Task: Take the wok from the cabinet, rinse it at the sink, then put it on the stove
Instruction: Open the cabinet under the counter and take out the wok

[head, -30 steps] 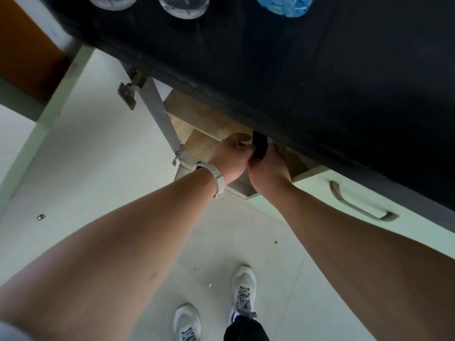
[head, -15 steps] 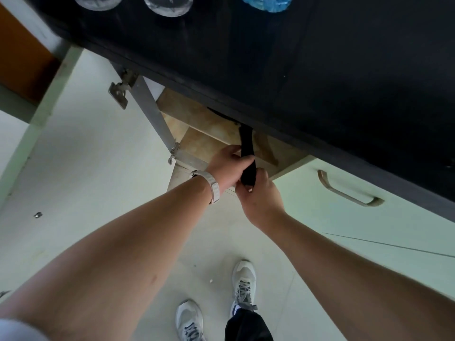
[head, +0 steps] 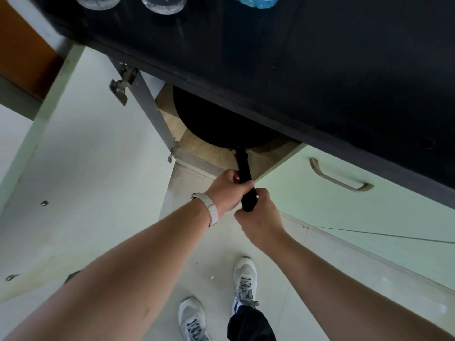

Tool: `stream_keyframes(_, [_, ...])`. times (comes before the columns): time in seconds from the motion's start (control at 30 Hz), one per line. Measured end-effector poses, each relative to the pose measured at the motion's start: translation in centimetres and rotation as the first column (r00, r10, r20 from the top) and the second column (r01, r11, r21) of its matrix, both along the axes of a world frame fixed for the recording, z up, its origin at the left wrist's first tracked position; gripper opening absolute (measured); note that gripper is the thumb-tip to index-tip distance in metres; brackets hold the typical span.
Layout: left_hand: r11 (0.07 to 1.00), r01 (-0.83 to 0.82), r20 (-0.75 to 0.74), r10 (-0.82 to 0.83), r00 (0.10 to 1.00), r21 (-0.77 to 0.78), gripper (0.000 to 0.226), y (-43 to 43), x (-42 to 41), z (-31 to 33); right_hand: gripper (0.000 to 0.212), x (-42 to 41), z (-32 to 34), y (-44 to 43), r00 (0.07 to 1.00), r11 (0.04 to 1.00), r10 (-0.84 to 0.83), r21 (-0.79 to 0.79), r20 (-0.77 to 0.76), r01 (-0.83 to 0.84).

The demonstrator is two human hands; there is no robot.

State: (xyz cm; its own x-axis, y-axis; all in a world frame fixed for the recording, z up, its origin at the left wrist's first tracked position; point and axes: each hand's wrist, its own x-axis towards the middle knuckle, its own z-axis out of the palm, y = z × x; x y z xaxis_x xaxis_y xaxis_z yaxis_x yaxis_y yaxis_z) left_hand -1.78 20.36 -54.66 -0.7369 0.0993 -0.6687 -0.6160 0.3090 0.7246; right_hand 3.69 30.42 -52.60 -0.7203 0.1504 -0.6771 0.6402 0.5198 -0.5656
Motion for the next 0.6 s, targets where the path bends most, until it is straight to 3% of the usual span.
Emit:
stream_keyframes(0.07, [0.999, -0.019, 0.025, 0.018, 1.000, 0.039, 0.024, 0.2, 0.8, -0.2, 0.037, 0.0, -0.2, 0.0, 0.999, 0.999, -0.050, -0.021, -0.016, 0.050])
stream_keyframes(0.33, [0.992, -0.043, 0.092, 0.032, 0.995, 0.122, 0.029, 0.6, 0.8, -1.5, 0.022, -0.7, -1.2, 0.1, 0.999, 0.999, -0.032, 0.013, -0.004, 0.032])
stream_keyframes(0.47, [0.991, -0.079, 0.094, 0.068, 0.993, 0.112, 0.040, 1.5, -0.6, -2.1, 0.015, -1.4, -2.1, 0.7, 0.998, 0.997, -0.062, 0.042, 0.026, 0.061])
stream_keyframes(0.6, [0.985, -0.149, 0.095, 0.140, 0.986, 0.092, 0.038, 2.2, -2.1, -2.9, 0.013, -1.9, -2.5, 1.5, 0.999, 0.999, -0.008, 0.051, 0.047, 0.006])
